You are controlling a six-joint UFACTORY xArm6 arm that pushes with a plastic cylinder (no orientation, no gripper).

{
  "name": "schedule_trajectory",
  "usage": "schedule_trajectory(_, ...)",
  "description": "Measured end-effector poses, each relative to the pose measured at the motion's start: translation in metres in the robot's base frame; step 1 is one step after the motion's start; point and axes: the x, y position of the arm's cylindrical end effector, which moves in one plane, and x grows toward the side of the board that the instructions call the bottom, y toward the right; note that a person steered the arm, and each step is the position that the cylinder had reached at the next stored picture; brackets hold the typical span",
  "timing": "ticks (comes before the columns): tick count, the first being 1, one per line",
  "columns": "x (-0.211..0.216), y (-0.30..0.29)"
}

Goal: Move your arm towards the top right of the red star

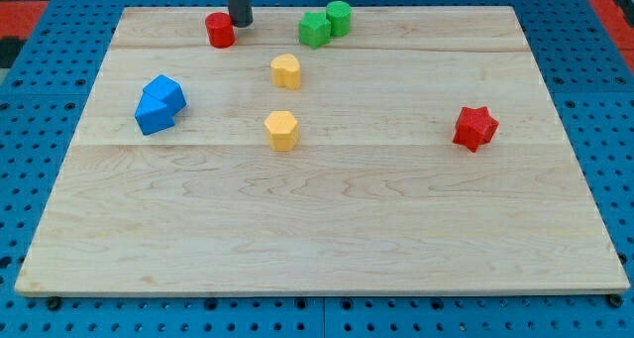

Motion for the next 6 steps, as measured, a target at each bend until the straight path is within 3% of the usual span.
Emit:
schedule_trajectory(1,0.019,0.011)
schedule_trajectory(3,0.021,-0.094)
schedule_trajectory(5,0.064,0.022)
schedule_trajectory(6,0.061,0.1)
